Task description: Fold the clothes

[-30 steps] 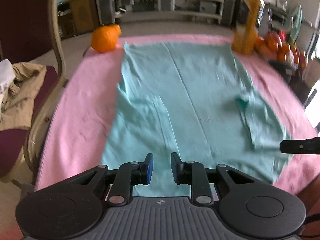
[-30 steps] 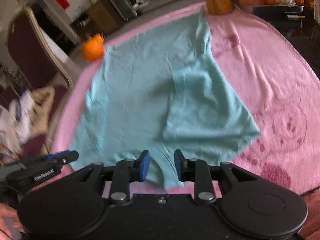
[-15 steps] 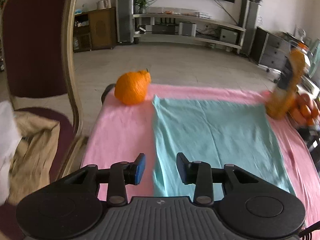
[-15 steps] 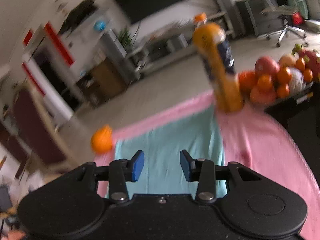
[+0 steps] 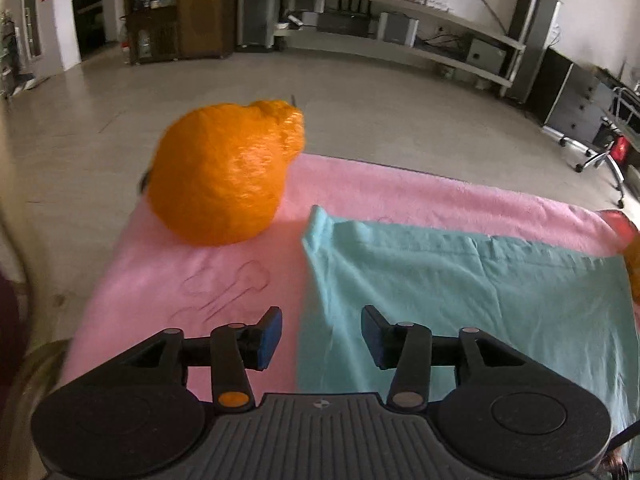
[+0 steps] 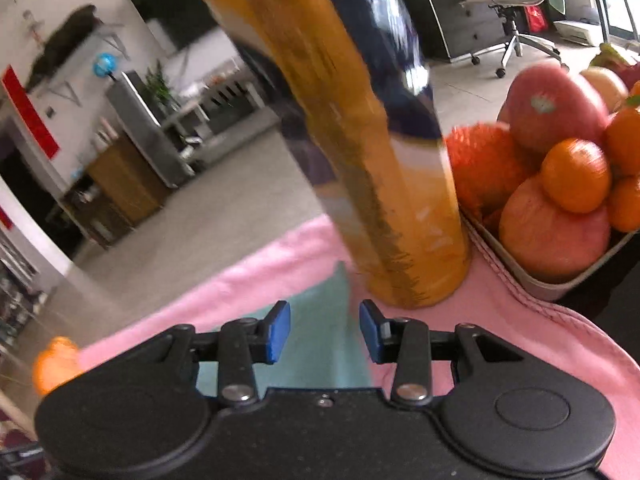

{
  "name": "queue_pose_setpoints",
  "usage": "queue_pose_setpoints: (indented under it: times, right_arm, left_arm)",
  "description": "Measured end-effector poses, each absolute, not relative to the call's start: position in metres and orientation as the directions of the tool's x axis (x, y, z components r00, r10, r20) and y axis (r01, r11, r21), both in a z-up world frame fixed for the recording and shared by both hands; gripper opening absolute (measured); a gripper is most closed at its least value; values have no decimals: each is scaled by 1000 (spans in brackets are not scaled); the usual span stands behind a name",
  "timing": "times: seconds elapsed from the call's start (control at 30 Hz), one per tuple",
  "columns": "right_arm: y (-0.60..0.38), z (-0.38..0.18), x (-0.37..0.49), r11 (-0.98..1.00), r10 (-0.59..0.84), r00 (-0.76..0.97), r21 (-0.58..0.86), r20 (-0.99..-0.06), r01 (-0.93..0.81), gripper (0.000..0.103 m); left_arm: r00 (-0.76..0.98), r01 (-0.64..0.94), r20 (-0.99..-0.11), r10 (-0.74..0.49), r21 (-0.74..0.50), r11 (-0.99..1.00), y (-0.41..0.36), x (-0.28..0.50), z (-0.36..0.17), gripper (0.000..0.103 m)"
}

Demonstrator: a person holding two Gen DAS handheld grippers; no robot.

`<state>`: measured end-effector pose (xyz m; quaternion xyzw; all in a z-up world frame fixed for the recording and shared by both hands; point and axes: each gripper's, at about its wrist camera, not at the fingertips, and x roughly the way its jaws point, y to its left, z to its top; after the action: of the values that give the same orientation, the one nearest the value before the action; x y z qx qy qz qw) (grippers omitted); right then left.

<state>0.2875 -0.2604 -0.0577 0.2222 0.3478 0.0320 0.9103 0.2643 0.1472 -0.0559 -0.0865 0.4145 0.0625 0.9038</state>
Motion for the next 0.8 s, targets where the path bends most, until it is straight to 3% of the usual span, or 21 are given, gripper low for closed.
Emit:
queue_pose_setpoints:
  times: [0.3, 0.4, 0.47, 0.5, 0.53, 0.8]
  right_arm:
    - [-241, -100, 330, 922, 185, 735, 374, -652, 101, 32]
    - [-236, -104, 334, 918, 170, 738, 377, -653, 122, 28]
    - [-234, -103, 332, 913, 155, 746, 382, -648, 142, 26]
    - [-232, -103, 331, 923, 145, 748, 361, -648, 134, 21]
    - [-230, -103, 329, 932, 135, 749, 340, -648, 127, 3]
    - [-222, -61, 287, 960, 117, 812, 274, -571, 54, 3]
  left_arm:
    - [685, -158, -725, 71, -54, 986, 136, 313, -74, 44]
    - [694, -175, -712, 106, -24, 984, 135, 324, -76, 33]
    - [701, -184, -702, 122, -12, 983, 134, 326, -76, 7]
    - [703, -190, -698, 137, 1, 982, 132, 325, -75, 3]
    - [708, -198, -690, 155, 16, 980, 130, 323, -73, 2]
    - [778, -183, -597, 196, 83, 980, 115, 279, -26, 2]
